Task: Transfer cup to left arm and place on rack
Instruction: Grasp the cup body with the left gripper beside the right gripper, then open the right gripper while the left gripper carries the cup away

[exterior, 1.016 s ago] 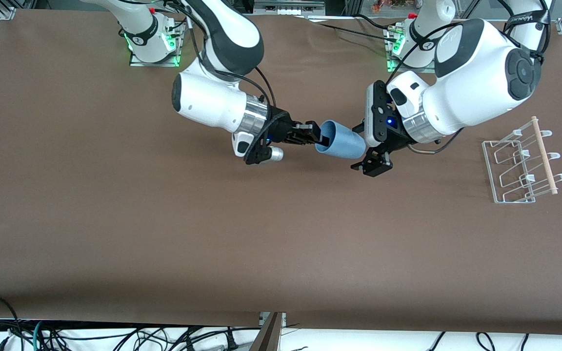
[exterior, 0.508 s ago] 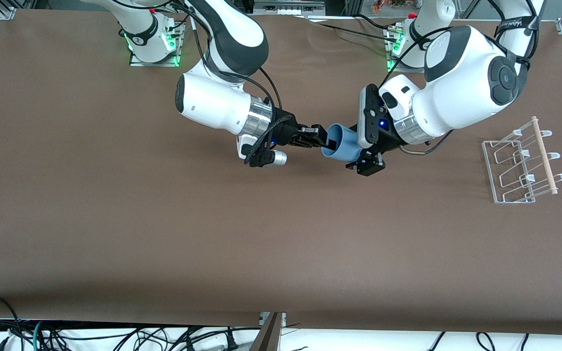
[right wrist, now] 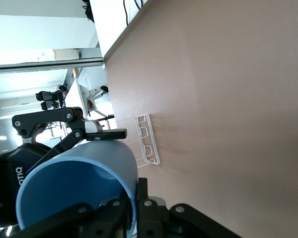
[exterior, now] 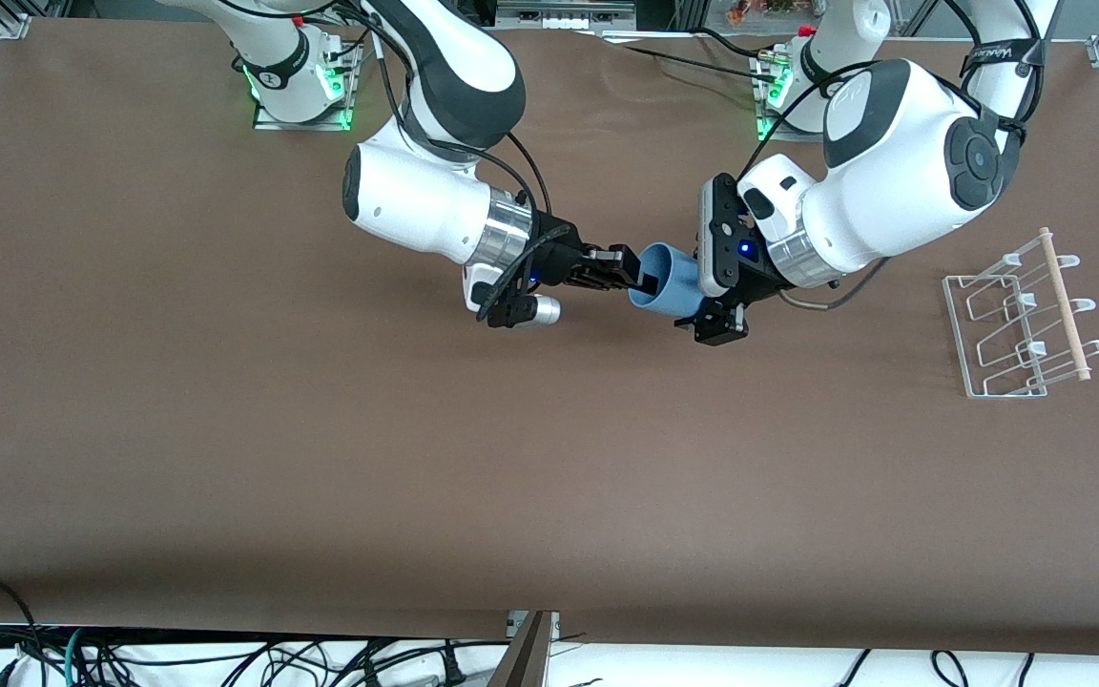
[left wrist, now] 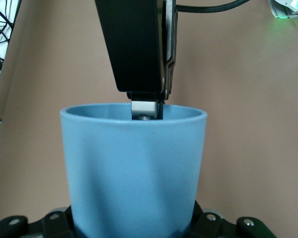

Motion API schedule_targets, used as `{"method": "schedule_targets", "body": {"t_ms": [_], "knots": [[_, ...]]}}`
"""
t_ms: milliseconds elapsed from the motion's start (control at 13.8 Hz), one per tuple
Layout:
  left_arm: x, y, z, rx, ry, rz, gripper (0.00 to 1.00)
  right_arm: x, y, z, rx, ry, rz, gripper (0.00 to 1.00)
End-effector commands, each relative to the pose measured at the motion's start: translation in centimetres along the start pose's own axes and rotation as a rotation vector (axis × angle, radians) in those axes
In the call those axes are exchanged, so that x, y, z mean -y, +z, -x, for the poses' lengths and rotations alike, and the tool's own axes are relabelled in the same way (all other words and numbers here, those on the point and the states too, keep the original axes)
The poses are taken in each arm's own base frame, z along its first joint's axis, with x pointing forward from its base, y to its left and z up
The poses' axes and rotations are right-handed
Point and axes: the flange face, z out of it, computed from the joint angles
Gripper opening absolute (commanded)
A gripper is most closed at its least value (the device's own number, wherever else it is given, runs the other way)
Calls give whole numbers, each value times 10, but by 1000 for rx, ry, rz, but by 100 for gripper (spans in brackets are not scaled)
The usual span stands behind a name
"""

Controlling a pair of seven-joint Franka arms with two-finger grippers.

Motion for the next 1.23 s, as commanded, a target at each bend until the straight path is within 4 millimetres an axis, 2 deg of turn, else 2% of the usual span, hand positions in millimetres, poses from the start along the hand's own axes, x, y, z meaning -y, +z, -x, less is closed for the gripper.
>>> {"method": "schedule_targets", "body": {"t_ms": [0,73,145,218,508,581,726,1016,1161], "knots": [[-5,-5,-3,-5,-21,-13,0,8,2,3,3,16,-24,0],[-5,-6,-4,-5,-22,-13,0,8,2,3,3,14,-24,0],[-4,-7,-1,-5,-27,-10,0,8,2,3,3,16,-24,15],[-2,-10,5,-1,-34,-10,0,8,1,1,0,10,-22,99],[8,-31,47,30,-89,31,0,18,-10,3,0,-8,-32,100],[10,-37,64,45,-110,41,0,17,-9,4,3,-10,-28,100],[18,-54,113,133,-158,39,0,18,-14,5,-2,-15,-24,100],[25,-86,191,515,-122,-3,0,1,-39,4,-24,-25,40,100],[26,-89,220,712,-84,9,0,-7,-57,1,7,-54,101,100]]}}
